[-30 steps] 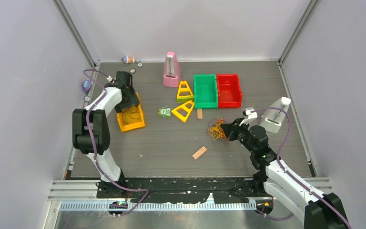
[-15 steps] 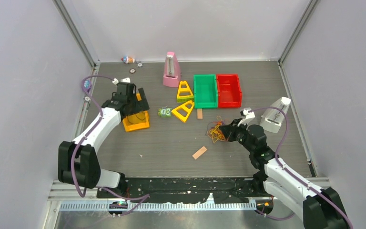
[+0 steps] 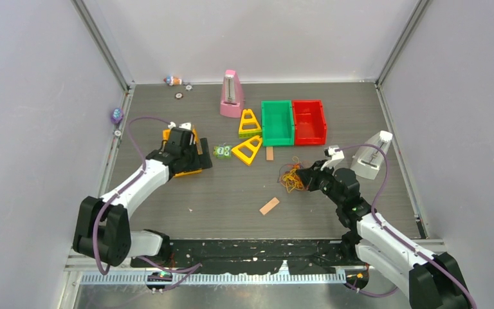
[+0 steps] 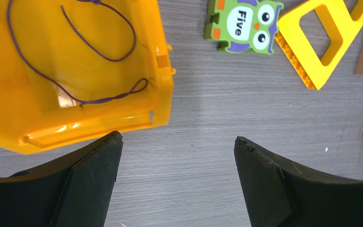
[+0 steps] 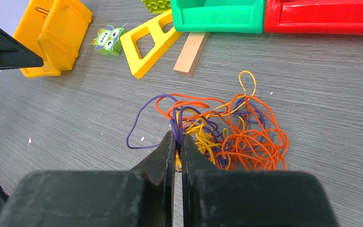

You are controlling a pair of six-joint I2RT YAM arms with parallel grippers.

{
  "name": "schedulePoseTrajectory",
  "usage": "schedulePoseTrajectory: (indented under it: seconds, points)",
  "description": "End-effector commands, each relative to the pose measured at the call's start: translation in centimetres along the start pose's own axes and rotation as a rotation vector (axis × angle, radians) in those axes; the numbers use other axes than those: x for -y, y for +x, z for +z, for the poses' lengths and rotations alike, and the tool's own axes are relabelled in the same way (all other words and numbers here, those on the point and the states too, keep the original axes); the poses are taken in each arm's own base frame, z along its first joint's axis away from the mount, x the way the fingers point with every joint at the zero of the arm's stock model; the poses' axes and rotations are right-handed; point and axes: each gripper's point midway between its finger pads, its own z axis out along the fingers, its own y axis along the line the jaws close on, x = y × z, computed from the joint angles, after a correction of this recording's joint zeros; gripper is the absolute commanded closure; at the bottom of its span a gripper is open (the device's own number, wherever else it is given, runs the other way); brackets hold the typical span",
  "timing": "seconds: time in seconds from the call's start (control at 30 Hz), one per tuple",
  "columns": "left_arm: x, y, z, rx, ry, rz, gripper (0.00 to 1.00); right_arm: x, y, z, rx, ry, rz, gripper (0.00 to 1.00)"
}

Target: Untangle the cables

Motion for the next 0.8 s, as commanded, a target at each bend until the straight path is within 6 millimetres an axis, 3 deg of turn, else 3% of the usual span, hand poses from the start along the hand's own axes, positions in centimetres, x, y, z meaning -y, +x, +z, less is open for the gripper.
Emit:
schedulePoseTrajectory:
  seconds: [0.0, 0.13, 0.3, 0.6, 0.67, 0.73, 0.77]
  points:
    - [1.6, 0.4, 0.0, 0.006, 0.056, 0.046, 0.11, -0.8, -2.6, 0.3, 0.079, -0.013, -0.016, 0.95]
    - [1.7, 1.8, 0.2, -0.025, 0.063, 0.056, 0.11, -0.7, -2.7, 0.2, 0.087, -0.009, -0.015, 0.95]
    - [1.4, 1.7, 2.5, -0.077, 0.025, 0.055, 0.10, -0.8, -2.8, 0.1, 0.091, -0.012, -0.016, 0.95]
    - [3.4, -5.1, 5.4, -0.014, 0.027, 0.041, 0.10, -1.0, -2.9, -0.1, 0.092, -0.025, -0.018, 0.95]
    - [4.1, -6.8, 4.9, 0.012, 0.034, 0.046, 0.10, -1.0, -2.9, -0.2, 0.093, -0.024, -0.020, 0.95]
    - [4.8, -7.5, 3.7, 0.045, 0.069, 0.049, 0.09, -1.0, -2.7, -0.3, 0.092, -0.022, -0.019, 0.95]
    - [5.4, -6.8, 3.4, 0.034, 0.111, 0.051, 0.09, -0.9, -2.6, -0.3, 0.090, -0.021, -0.019, 0.95]
